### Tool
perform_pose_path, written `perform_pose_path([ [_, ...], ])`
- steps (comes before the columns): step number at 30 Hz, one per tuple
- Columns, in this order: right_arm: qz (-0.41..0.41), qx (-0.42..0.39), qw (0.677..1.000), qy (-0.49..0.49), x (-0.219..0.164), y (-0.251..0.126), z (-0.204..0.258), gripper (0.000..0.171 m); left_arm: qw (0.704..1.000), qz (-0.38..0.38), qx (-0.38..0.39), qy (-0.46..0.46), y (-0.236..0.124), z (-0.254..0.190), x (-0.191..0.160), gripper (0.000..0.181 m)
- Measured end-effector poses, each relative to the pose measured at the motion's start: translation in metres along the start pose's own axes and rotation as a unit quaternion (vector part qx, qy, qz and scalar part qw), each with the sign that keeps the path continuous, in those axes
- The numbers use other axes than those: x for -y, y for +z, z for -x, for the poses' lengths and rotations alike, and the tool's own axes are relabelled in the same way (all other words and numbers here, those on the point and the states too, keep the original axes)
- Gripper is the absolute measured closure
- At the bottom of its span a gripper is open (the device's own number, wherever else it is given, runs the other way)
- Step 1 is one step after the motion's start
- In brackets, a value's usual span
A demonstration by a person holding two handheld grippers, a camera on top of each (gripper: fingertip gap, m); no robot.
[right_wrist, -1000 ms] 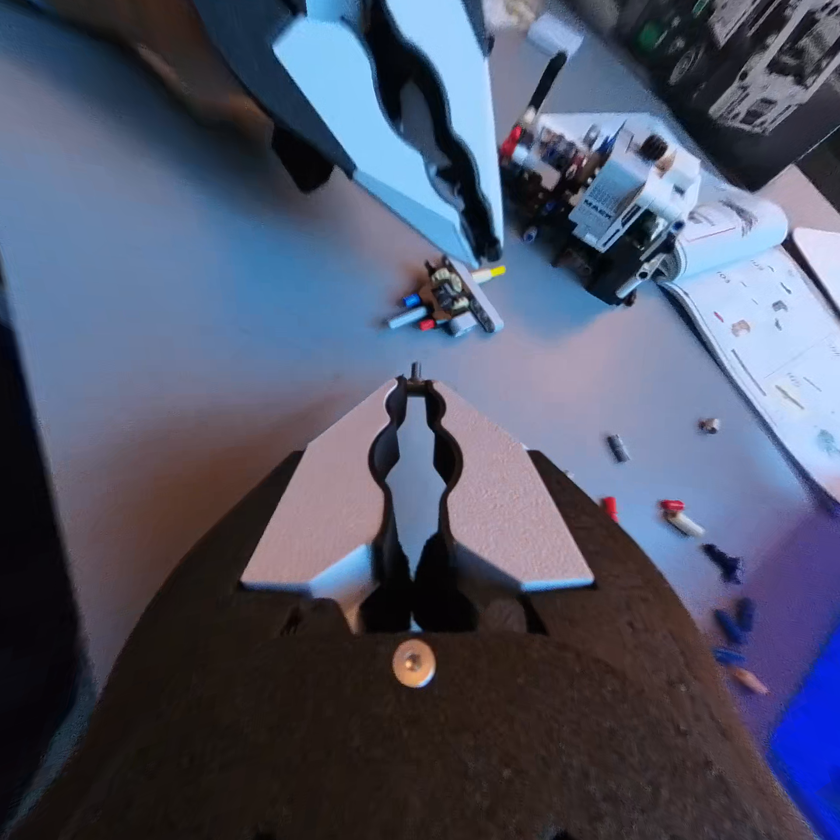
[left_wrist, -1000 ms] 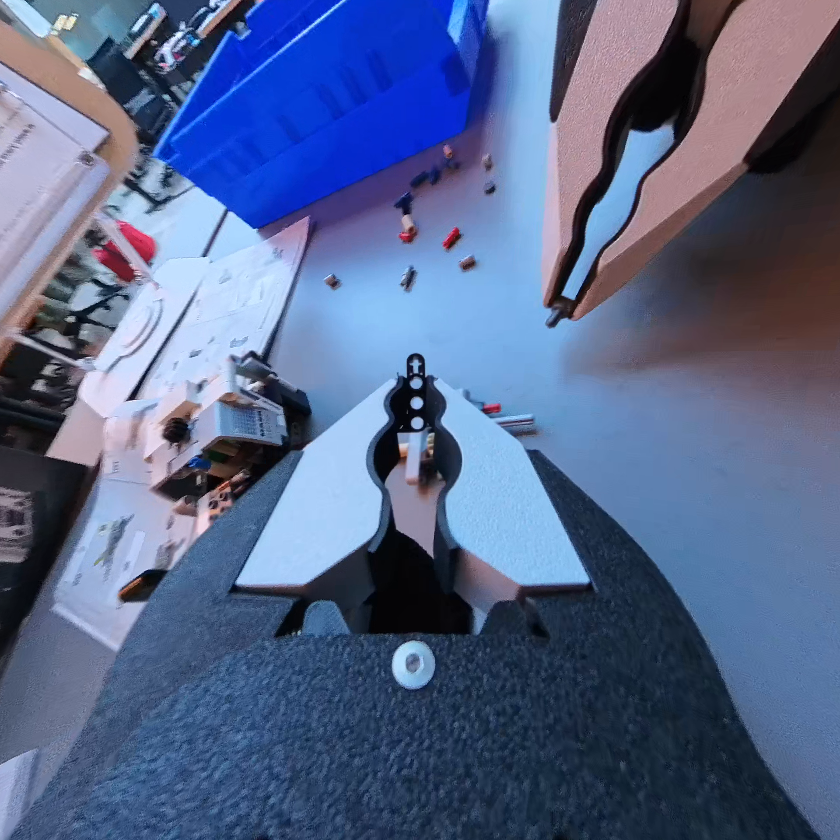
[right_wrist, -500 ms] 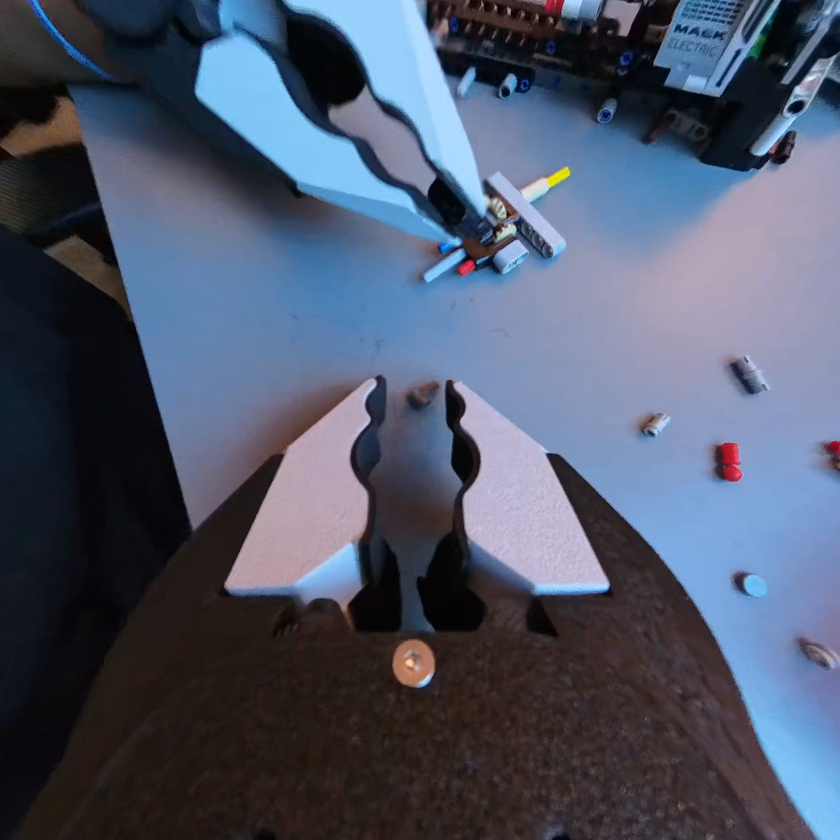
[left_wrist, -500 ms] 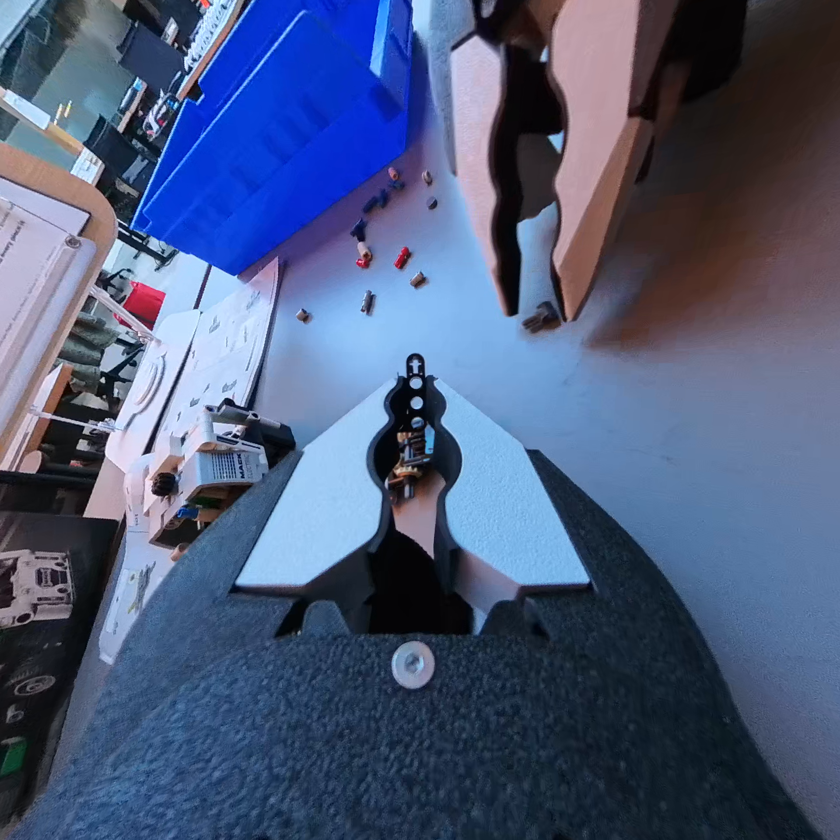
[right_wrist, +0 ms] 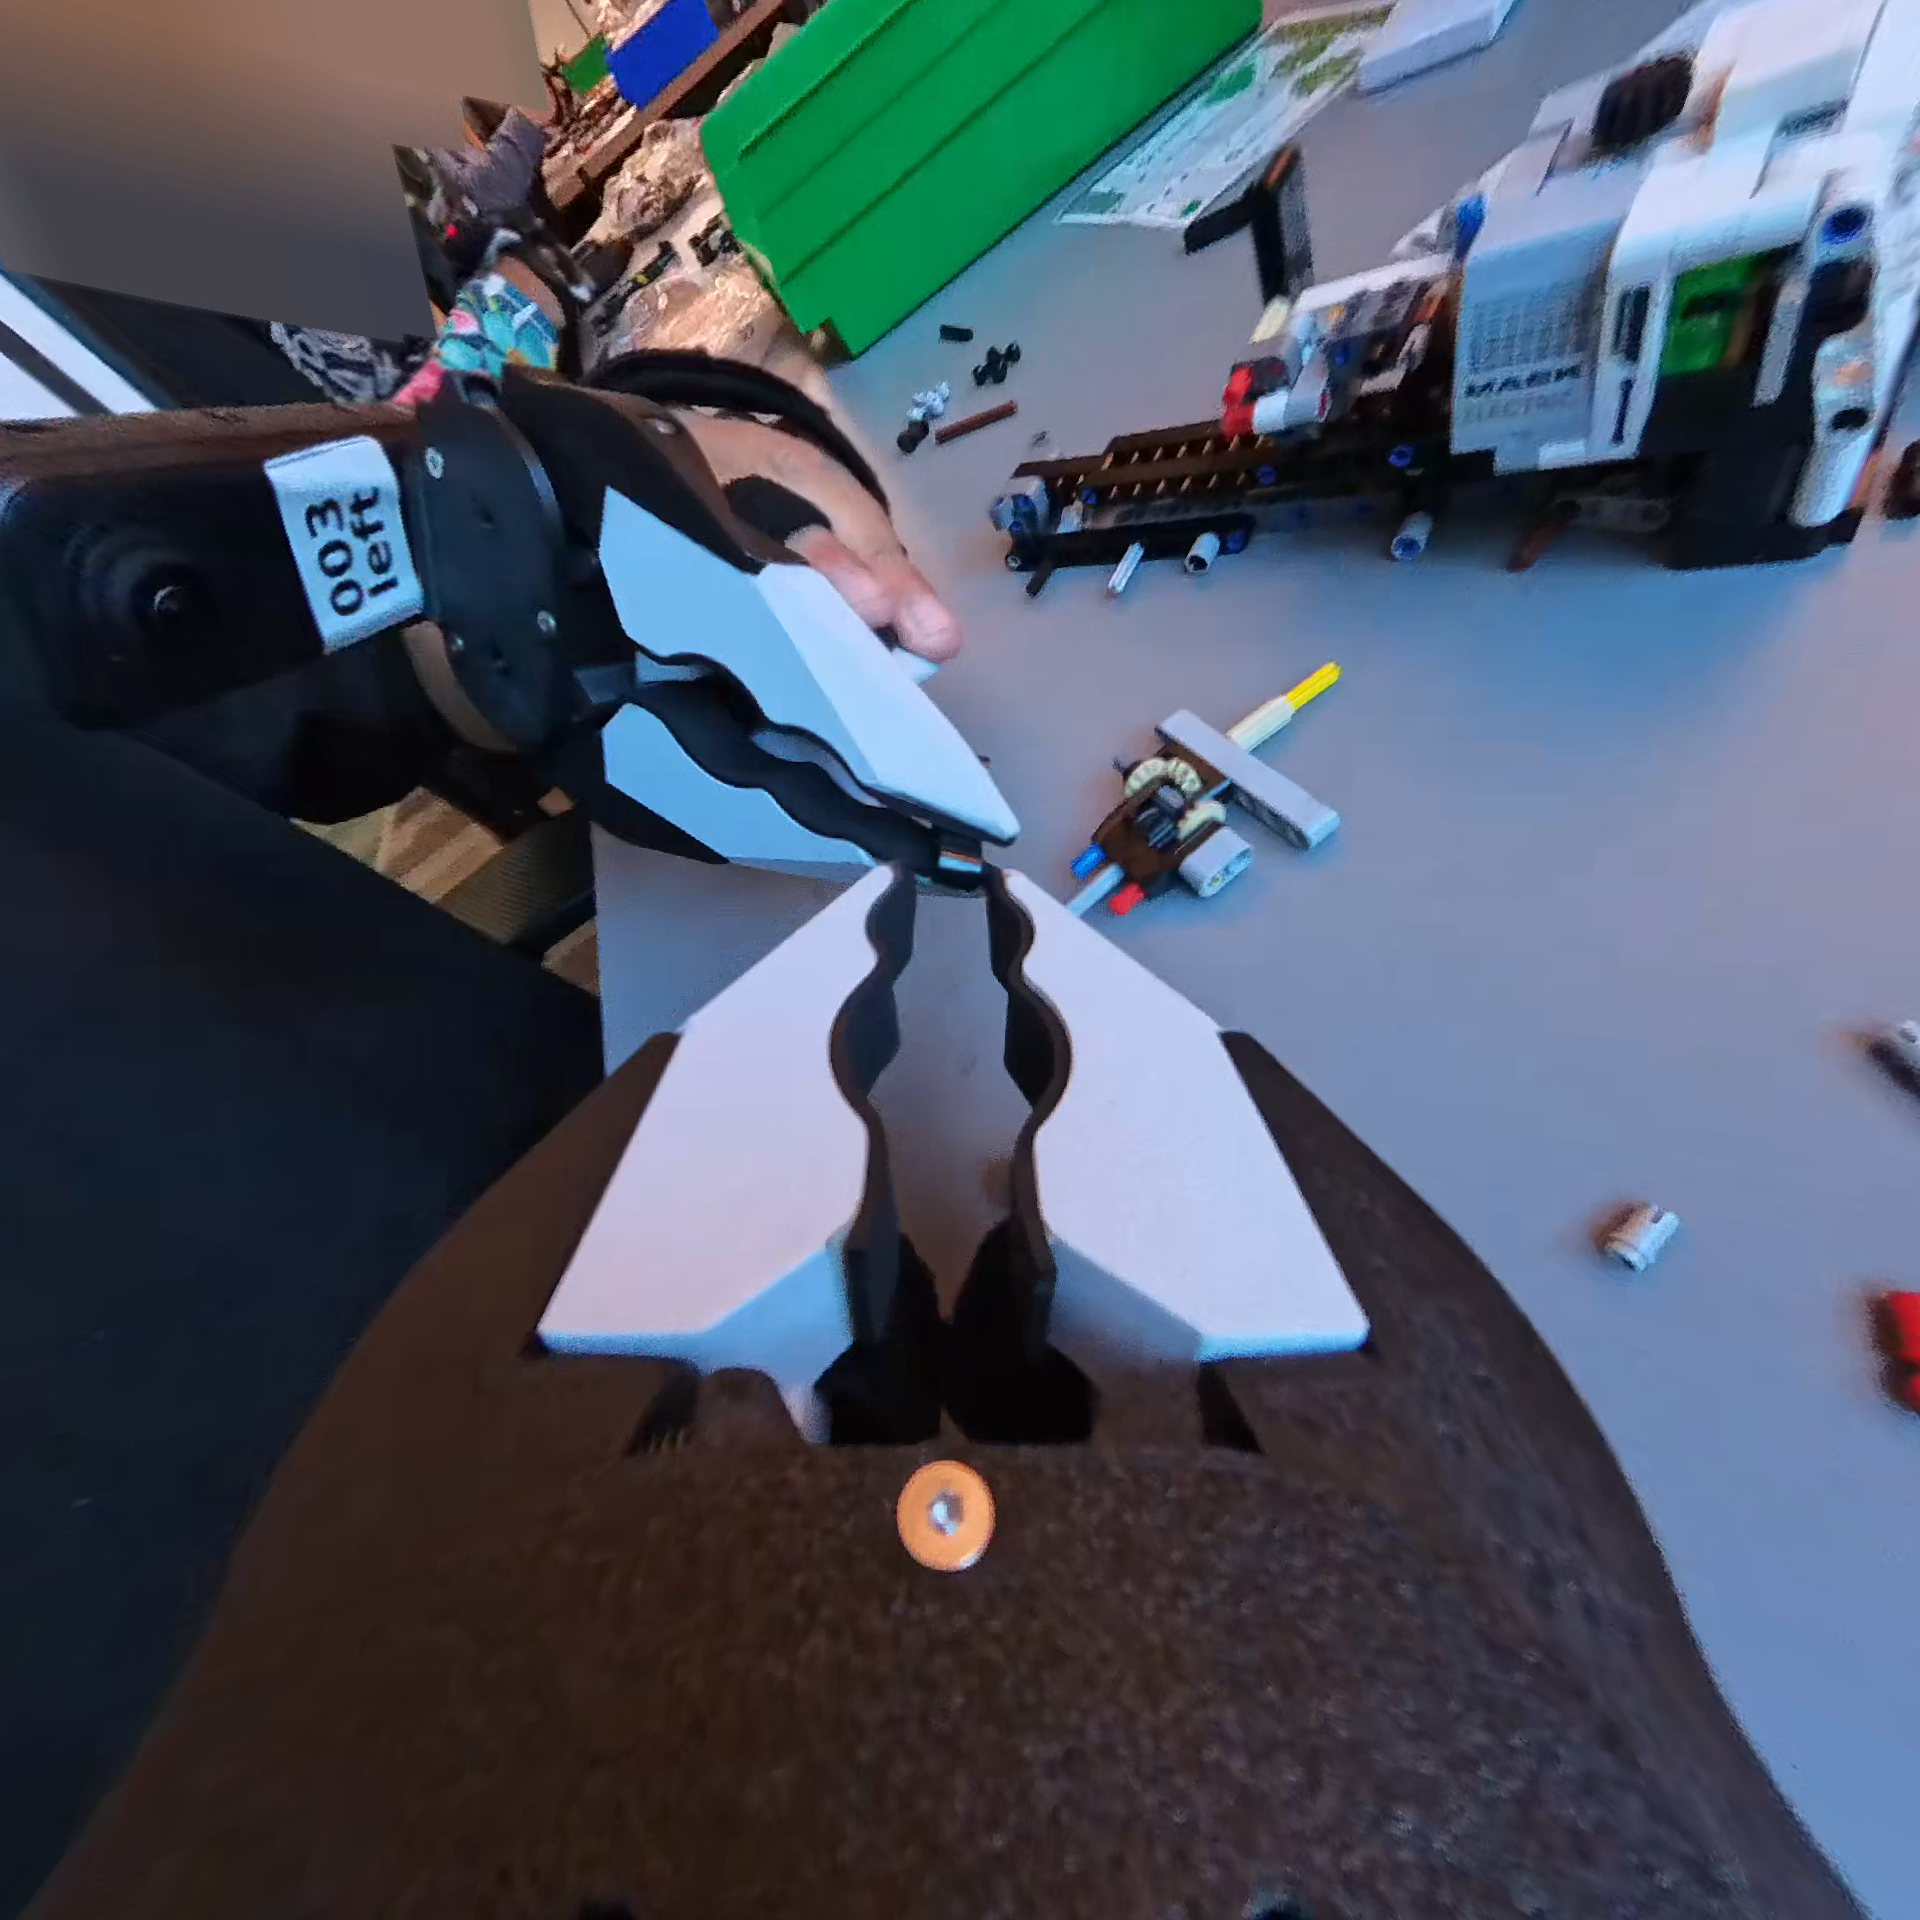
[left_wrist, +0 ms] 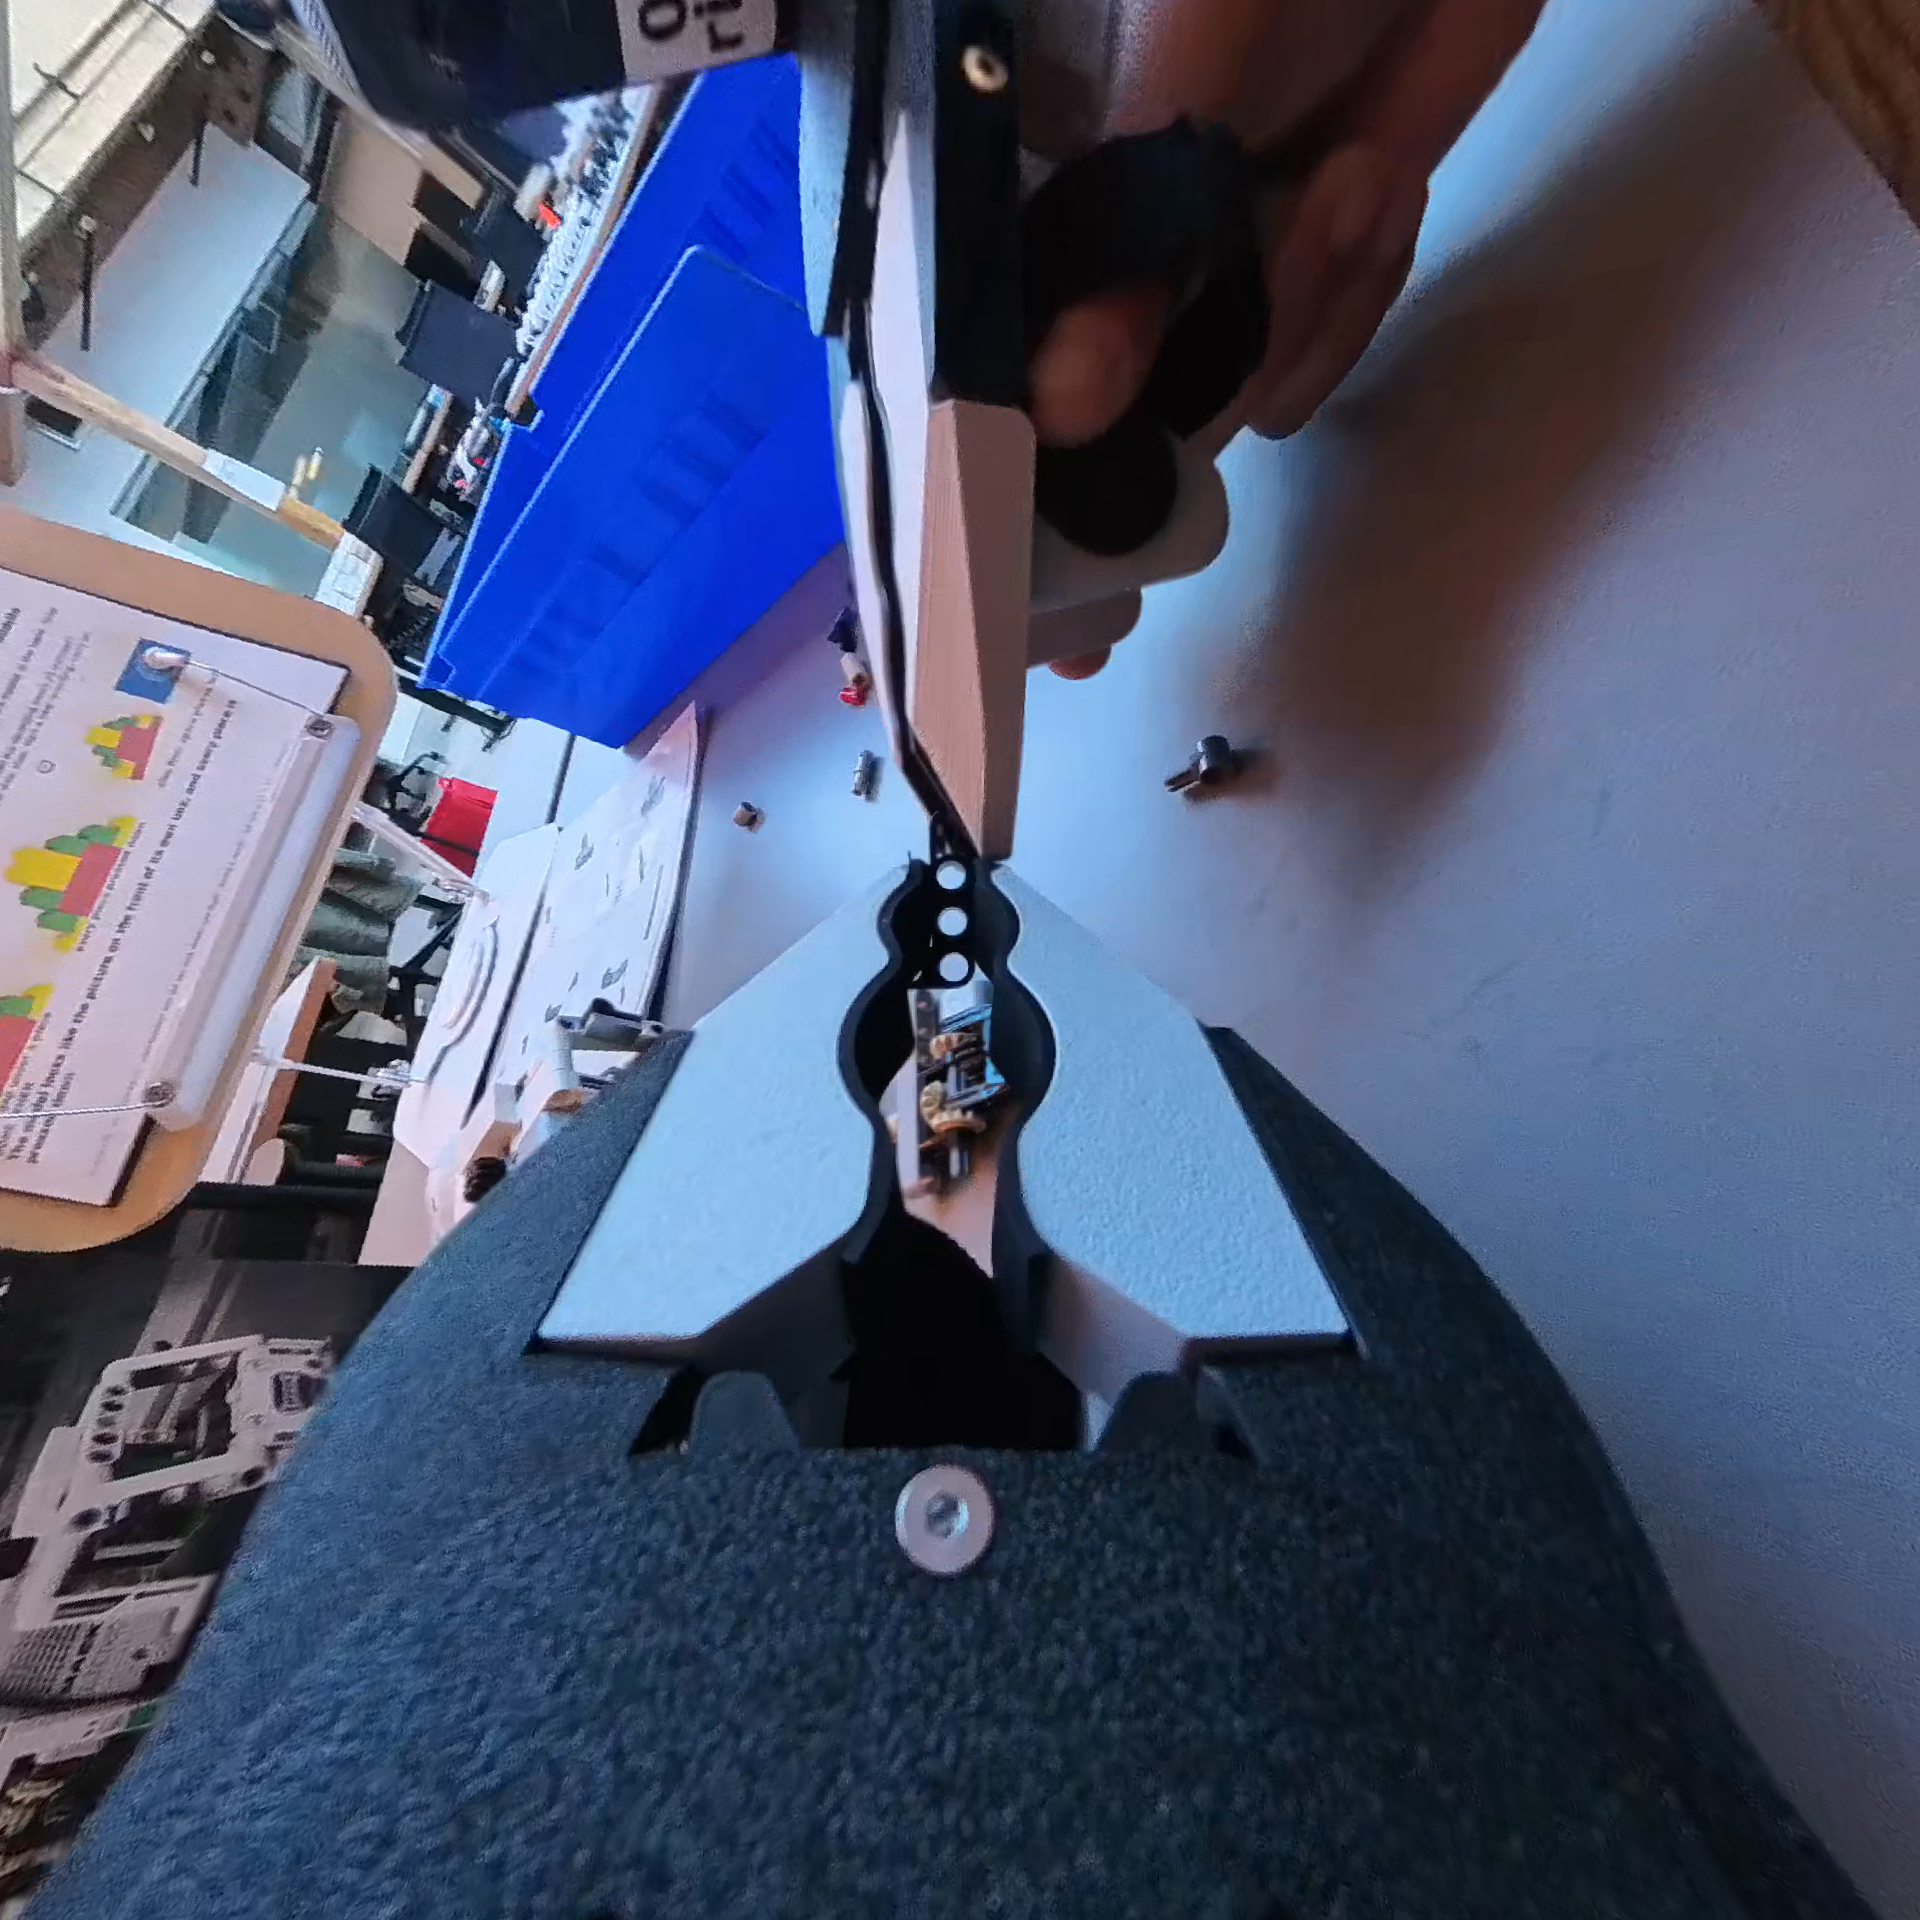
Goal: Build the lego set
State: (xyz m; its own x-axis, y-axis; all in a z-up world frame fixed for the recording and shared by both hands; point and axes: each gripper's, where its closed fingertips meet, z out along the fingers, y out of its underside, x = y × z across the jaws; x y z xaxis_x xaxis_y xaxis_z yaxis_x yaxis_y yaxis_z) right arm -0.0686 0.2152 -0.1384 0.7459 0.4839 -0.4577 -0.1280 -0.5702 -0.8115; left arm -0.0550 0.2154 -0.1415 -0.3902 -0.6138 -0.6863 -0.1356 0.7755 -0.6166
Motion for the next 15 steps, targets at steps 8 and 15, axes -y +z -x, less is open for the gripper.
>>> perform_pose_path([
  [8, -0.026, 0.042, 0.998, 0.033, 0.006, -0.005, 0.008, 0.164, 0.999, -0.033, 0.002, -0.009, -0.007, 0.005, 0.010, 0.177],
  [15, -0.035, 0.067, 0.995, 0.067, 0.008, -0.007, 0.009, 0.164, 0.999, -0.031, 0.011, 0.021, -0.006, 0.001, 0.011, 0.177],
])
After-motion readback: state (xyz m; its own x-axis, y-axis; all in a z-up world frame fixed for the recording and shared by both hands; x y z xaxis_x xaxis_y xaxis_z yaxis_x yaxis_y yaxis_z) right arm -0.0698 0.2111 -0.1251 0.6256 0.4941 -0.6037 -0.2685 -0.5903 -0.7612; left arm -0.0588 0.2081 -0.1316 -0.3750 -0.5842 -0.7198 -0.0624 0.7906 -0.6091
